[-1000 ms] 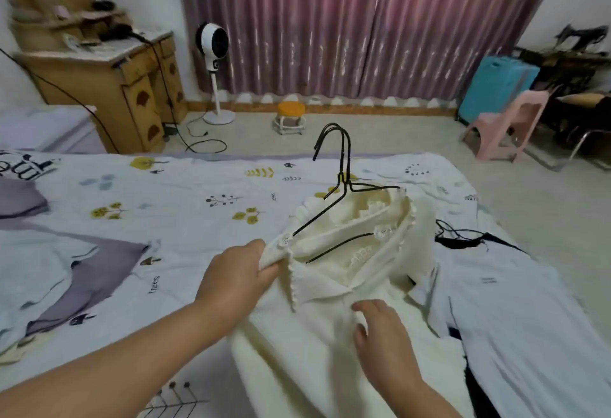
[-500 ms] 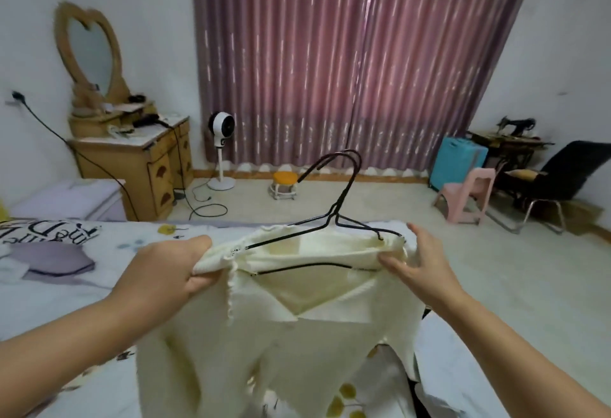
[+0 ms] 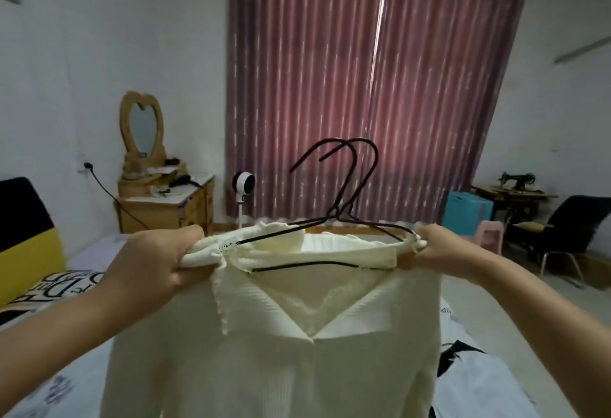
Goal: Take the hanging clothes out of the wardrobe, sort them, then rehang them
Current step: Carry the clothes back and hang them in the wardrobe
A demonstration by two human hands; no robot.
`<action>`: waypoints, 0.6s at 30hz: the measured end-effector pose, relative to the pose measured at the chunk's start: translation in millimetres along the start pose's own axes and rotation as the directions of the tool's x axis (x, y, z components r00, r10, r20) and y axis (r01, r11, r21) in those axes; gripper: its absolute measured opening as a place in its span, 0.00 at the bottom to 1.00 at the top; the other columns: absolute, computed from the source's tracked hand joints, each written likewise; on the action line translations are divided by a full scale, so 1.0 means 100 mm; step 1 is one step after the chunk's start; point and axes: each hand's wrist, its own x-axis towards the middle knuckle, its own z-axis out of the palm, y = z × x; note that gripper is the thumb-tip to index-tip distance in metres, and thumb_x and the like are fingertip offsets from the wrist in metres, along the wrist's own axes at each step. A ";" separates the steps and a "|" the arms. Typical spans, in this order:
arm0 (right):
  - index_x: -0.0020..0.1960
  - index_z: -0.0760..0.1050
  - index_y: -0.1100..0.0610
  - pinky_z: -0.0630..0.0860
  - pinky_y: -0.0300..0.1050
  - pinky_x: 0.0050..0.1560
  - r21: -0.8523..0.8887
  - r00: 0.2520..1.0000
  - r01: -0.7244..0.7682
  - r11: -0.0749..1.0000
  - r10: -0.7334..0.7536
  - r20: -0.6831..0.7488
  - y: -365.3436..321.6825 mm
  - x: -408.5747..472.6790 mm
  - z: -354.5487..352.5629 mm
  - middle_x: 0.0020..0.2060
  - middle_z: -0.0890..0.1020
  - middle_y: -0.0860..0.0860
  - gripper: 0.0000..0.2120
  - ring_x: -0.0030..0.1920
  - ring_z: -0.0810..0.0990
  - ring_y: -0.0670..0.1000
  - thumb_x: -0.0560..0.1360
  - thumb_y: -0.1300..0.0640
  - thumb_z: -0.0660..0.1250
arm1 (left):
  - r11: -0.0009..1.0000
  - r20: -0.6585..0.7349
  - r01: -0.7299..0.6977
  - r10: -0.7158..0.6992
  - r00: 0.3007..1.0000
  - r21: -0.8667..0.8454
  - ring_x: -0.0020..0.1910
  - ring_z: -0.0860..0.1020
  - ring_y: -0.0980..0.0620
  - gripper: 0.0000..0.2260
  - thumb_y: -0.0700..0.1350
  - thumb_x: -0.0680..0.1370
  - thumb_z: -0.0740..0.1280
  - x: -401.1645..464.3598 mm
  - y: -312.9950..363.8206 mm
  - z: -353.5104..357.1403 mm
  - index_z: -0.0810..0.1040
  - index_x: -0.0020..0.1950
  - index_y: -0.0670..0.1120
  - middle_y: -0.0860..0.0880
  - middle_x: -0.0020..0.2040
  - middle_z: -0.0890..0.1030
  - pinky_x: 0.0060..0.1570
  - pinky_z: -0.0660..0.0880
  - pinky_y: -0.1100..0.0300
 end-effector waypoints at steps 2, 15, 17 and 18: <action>0.35 0.75 0.50 0.71 0.30 0.30 -0.006 0.999 -0.003 1.000 0.003 -0.052 -0.18 -0.14 0.06 0.34 0.78 0.47 0.09 0.37 0.76 0.46 0.69 0.60 0.73 | 0.998 0.020 0.049 -0.048 0.999 -0.032 0.30 0.72 0.64 0.08 0.65 0.67 0.59 -0.05 -0.10 -0.13 0.66 0.35 0.63 0.61 0.27 0.73 0.25 0.58 0.68; 0.39 0.80 0.65 0.64 0.39 0.26 0.189 0.934 -0.173 0.967 0.222 -0.282 -0.98 -1.60 0.35 0.24 0.74 0.51 0.16 0.26 0.70 0.47 0.73 0.51 0.70 | 0.989 0.390 0.132 -0.147 0.909 0.064 0.58 0.72 0.49 0.17 0.46 0.74 0.67 -0.13 -0.09 -0.49 0.69 0.62 0.53 0.51 0.57 0.74 0.53 0.69 0.55; 0.34 0.79 0.59 0.61 0.32 0.21 0.206 0.915 -0.183 0.961 0.243 -0.321 -1.04 -1.87 0.39 0.18 0.71 0.45 0.13 0.19 0.67 0.41 0.74 0.53 0.69 | 0.996 0.327 0.078 -0.062 0.943 -0.038 0.67 0.67 0.50 0.28 0.41 0.73 0.65 -0.09 0.21 -0.48 0.62 0.72 0.50 0.51 0.65 0.69 0.64 0.64 0.56; 0.31 0.77 0.56 0.61 0.31 0.20 0.213 0.904 -0.191 0.958 0.256 -0.341 -1.07 -2.01 0.41 0.16 0.71 0.44 0.14 0.17 0.67 0.40 0.74 0.54 0.69 | 0.988 0.292 0.054 -0.010 0.957 -0.142 0.69 0.65 0.52 0.29 0.40 0.74 0.64 -0.08 0.41 -0.50 0.60 0.74 0.50 0.51 0.68 0.68 0.67 0.61 0.58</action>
